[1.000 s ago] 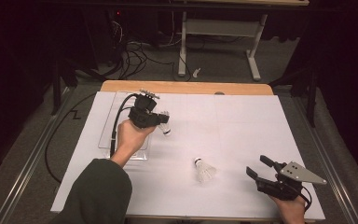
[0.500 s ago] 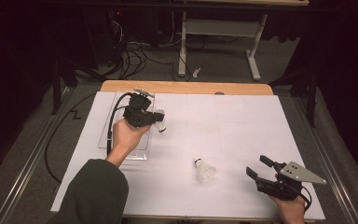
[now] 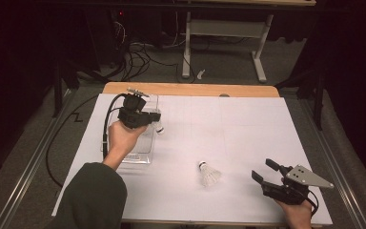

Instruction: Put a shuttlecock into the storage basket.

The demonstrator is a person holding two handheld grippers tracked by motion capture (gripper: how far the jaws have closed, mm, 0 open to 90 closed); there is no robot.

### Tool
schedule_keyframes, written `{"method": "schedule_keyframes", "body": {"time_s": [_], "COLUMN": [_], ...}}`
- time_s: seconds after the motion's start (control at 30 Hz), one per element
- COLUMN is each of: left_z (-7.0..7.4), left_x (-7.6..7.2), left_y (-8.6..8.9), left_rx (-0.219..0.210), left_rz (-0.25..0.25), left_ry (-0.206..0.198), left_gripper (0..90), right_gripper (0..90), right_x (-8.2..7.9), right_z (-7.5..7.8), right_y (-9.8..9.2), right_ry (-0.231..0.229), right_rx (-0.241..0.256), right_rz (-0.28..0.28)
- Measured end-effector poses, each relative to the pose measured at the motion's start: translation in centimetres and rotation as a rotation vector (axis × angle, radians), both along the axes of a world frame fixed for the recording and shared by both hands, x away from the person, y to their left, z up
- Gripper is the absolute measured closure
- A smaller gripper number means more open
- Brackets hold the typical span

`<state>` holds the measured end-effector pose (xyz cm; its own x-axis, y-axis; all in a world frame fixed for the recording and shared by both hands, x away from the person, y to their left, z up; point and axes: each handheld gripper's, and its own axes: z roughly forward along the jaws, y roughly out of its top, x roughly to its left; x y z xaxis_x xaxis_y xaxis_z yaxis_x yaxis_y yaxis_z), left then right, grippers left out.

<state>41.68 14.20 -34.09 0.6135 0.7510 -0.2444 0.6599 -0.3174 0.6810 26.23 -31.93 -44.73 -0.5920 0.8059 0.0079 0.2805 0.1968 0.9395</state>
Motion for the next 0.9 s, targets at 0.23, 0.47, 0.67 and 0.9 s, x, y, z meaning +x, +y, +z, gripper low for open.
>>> {"method": "schedule_keyframes", "body": {"time_s": [0.23,0.47,0.67,0.9], "left_z": [0.0,0.0,0.0,0.0], "left_x": [0.3,0.5,0.5,0.4], "left_y": [1.4,2.3,3.0,4.0], "left_rx": [-0.005,0.004,0.02,0.044], "left_rz": [0.032,0.06,0.078,0.105], "left_ry": [0.007,0.008,0.01,0.005], "left_gripper": [88.5,88.4,88.4,88.4], "right_gripper": [30.4,30.4,30.4,30.3], "right_x": [0.0,0.0,0.0,0.0], "right_z": [0.0,0.0,0.0,0.0], "right_y": [0.0,0.0,0.0,0.0], "right_ry": [0.004,0.006,0.007,0.008], "right_rx": [-0.004,-0.004,-0.005,-0.006], "right_rz": [0.0,0.001,0.002,0.001]}}
